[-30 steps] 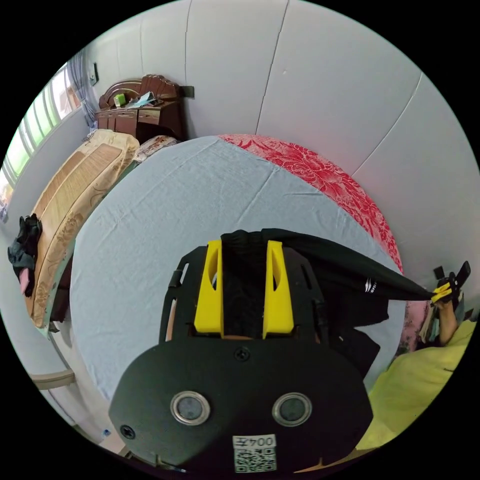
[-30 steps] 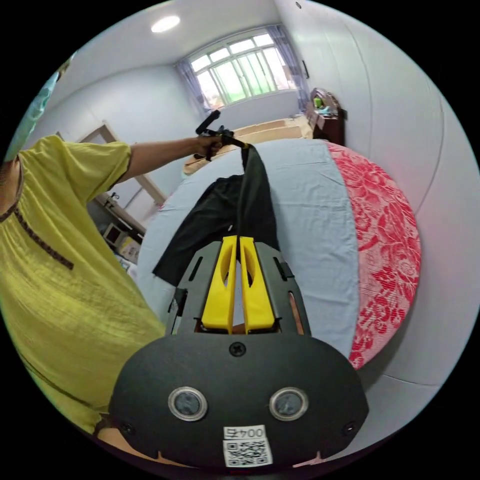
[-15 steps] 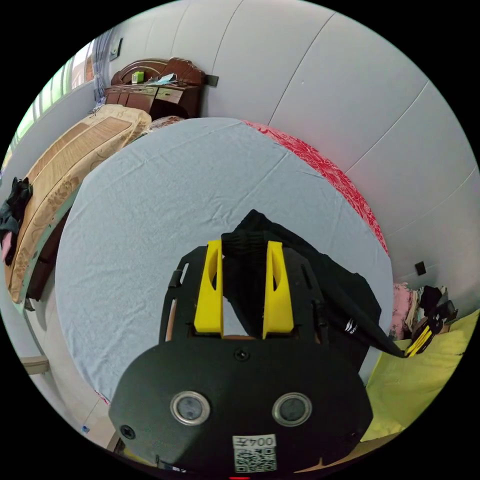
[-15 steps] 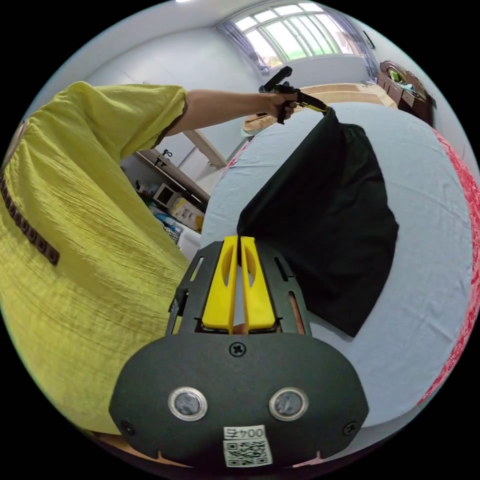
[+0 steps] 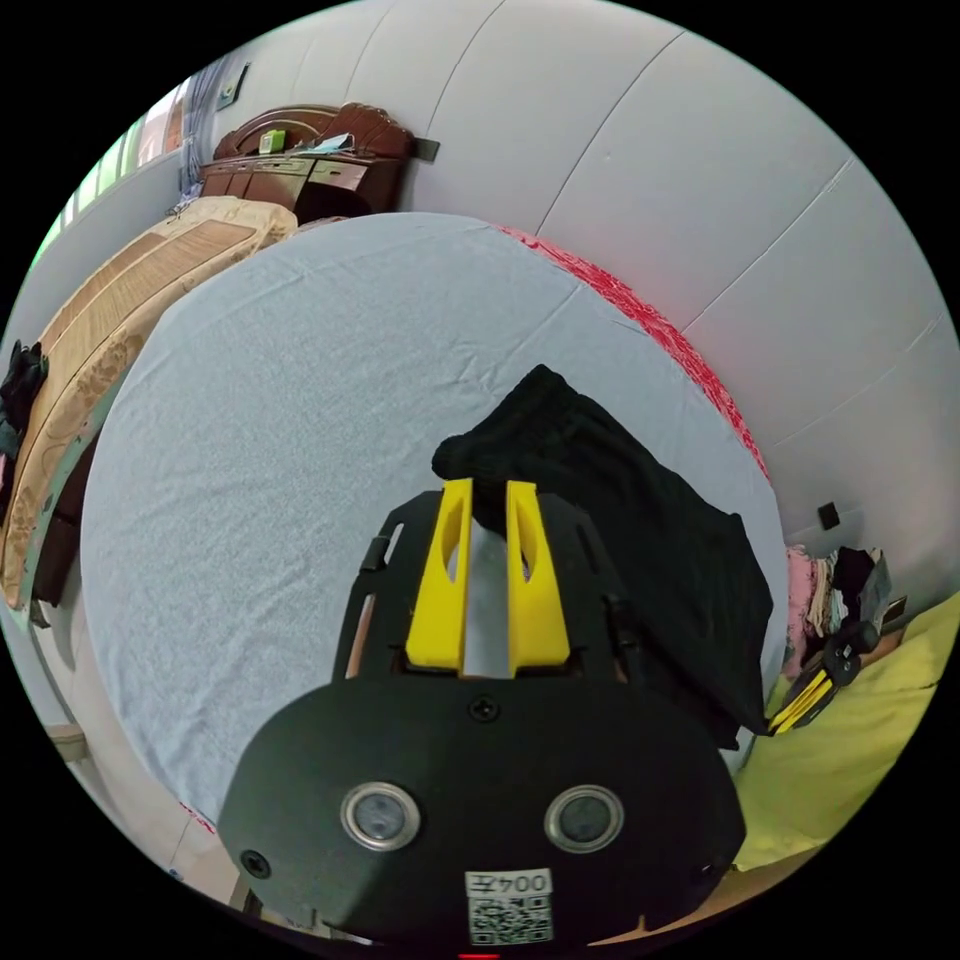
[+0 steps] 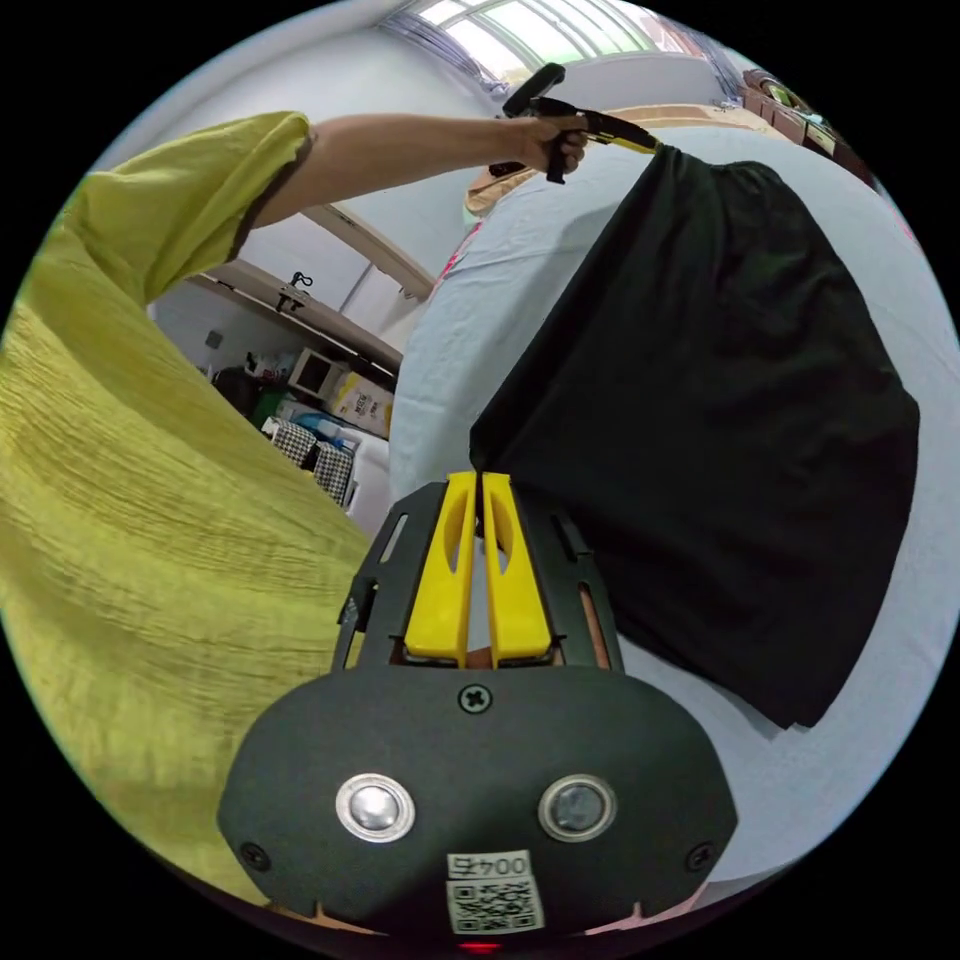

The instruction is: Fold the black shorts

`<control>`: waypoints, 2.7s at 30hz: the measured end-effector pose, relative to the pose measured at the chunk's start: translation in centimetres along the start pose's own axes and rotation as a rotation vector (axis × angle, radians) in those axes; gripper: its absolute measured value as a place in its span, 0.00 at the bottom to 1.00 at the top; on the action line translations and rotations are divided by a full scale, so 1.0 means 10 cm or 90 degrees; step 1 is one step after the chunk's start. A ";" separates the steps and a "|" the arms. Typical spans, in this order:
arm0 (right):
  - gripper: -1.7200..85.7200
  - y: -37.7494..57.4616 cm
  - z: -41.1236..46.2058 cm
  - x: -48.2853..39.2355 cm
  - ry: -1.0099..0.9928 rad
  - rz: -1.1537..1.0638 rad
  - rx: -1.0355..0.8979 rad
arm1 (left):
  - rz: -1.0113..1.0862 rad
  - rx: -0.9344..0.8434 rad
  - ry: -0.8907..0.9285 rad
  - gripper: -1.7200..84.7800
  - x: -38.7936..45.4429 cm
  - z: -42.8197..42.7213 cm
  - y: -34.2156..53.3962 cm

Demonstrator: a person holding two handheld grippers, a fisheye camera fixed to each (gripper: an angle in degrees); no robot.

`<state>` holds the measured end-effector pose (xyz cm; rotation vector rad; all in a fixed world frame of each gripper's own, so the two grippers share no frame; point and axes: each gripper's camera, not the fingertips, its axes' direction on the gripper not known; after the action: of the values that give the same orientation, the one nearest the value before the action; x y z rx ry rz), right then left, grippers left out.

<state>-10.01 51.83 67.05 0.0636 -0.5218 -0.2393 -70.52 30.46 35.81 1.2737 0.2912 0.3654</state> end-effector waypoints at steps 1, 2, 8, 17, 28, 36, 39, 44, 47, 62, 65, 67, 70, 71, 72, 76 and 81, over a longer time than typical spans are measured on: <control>0.01 -0.01 0.14 0.03 0.002 0.002 -0.008 | -0.001 0.003 -0.001 0.08 -0.01 -0.01 0.04; 0.01 -0.02 0.28 0.06 0.005 0.007 -0.018 | -0.006 0.005 -0.001 0.09 -0.02 -0.03 0.12; 0.03 -0.03 0.85 0.21 0.041 0.015 -0.105 | -0.017 -0.035 -0.046 0.15 -0.05 -0.07 0.46; 0.16 0.14 1.02 0.38 -0.042 0.023 -0.101 | -0.073 -0.044 -0.120 0.19 -0.02 -0.43 1.15; 0.10 1.02 -0.45 1.30 0.213 0.168 -0.061 | -0.130 0.018 -0.061 0.14 1.58 -0.67 3.01; 0.02 1.51 -0.95 2.40 0.358 0.191 -0.216 | -0.362 -0.020 -0.099 0.10 3.39 0.11 4.62; 0.01 1.61 -1.05 2.53 0.369 0.142 -0.213 | -0.437 -0.023 -0.090 0.10 3.74 0.43 4.94; 0.01 1.81 -1.42 2.69 0.347 0.059 -0.188 | -0.469 0.001 -0.149 0.09 4.05 0.69 5.08; 0.01 1.80 -1.68 2.90 0.301 0.068 -0.210 | -0.466 -0.006 -0.181 0.07 4.13 0.85 5.15; 0.10 1.89 -2.84 4.06 -0.217 0.286 0.016 | -0.069 -0.032 -0.038 0.09 5.39 2.22 3.93; 0.12 2.01 -2.95 4.30 -0.266 0.326 0.029 | 0.036 -0.090 -0.060 0.11 5.66 2.75 3.73; 0.12 2.02 -3.04 4.40 -0.267 0.338 0.032 | 0.065 -0.117 -0.063 0.12 5.73 2.99 3.67; 0.12 2.01 -3.17 4.52 -0.266 0.347 0.019 | 0.076 -0.132 -0.053 0.14 5.79 3.28 3.63; 0.12 2.02 -3.22 4.56 -0.276 0.351 0.019 | 0.075 -0.134 -0.046 0.14 5.80 3.38 3.62; 0.12 2.02 -3.25 4.58 -0.283 0.351 0.021 | 0.078 -0.136 -0.039 0.14 5.82 3.46 3.62; 0.12 2.04 -3.40 4.70 -0.292 0.359 0.010 | 0.084 -0.140 -0.037 0.15 5.89 3.70 3.62; 0.11 2.07 -3.55 4.88 -0.337 0.380 0.022 | 0.021 -0.138 -0.001 0.15 5.81 4.02 3.62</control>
<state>53.14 60.05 62.52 -0.1261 -1.0429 0.3493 -5.20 28.93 80.86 1.0662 0.2229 0.4129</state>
